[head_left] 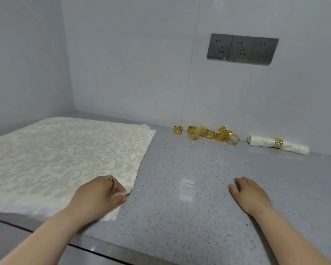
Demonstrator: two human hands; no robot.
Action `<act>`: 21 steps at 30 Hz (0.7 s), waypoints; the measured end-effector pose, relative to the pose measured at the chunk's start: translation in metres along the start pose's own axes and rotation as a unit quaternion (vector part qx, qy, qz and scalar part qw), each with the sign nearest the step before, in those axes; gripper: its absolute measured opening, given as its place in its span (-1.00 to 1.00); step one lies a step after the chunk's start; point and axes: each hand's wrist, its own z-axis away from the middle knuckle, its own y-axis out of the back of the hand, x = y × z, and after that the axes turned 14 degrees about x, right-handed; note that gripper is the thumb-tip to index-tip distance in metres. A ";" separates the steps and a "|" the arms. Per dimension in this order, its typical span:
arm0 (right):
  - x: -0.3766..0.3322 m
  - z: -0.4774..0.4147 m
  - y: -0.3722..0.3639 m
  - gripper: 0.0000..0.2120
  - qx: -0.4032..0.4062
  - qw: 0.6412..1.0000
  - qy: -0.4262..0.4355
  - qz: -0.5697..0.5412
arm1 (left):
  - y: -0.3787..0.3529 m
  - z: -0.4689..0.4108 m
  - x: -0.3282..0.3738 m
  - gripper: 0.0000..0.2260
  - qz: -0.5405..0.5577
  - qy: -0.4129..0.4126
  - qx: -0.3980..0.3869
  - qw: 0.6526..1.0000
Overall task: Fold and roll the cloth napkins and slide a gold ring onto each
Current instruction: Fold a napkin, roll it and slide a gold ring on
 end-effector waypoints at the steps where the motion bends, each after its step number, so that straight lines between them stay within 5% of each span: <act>1: 0.001 0.000 -0.001 -0.49 0.001 1.000 0.000 0.000 | -0.002 0.000 0.001 -0.80 0.005 0.010 0.016 1.000; 11: 0.002 0.008 0.003 -0.49 0.080 0.995 0.028 -0.057 | -0.015 -0.018 0.061 -0.86 0.181 -0.009 -0.046 0.982; 16: -0.014 0.023 0.009 -0.25 0.080 0.969 0.198 -0.122 | -0.035 -0.005 0.103 -0.82 0.223 -0.070 -0.123 0.965; 21: -0.055 0.049 0.002 -0.50 0.066 0.910 0.380 -0.150 | -0.046 -0.009 0.110 -0.76 0.246 -0.039 -0.181 0.951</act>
